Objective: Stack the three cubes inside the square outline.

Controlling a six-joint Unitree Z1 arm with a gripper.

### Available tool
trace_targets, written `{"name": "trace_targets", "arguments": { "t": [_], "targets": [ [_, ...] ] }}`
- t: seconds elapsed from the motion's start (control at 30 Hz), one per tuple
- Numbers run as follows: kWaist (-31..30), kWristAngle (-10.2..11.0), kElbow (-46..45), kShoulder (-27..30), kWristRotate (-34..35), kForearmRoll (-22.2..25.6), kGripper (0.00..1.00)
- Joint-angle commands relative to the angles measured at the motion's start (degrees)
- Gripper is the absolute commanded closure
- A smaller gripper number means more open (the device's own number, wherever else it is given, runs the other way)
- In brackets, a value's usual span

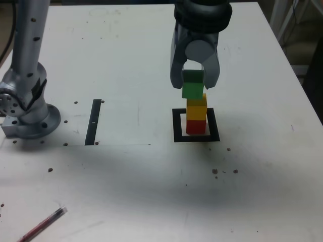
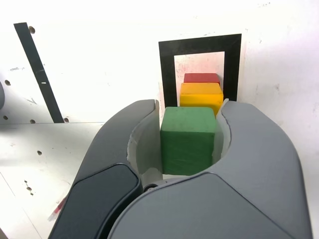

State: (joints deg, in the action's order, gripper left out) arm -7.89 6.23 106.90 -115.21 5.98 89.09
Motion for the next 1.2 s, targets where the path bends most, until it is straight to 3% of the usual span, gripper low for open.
{"name": "trace_targets", "arguments": {
  "t": [0.0,0.83,1.07,1.17],
  "targets": [
    [0.1,0.0,-0.2,-0.3,0.0,0.0,0.86],
    [0.6,-0.1,-0.4,-1.6,-0.2,-1.8,0.71],
    [0.9,-0.4,-0.7,-1.9,-0.3,-1.9,0.61],
    [1.0,-0.6,-0.7,-2.0,-0.5,-2.0,0.50]
  ]
}}
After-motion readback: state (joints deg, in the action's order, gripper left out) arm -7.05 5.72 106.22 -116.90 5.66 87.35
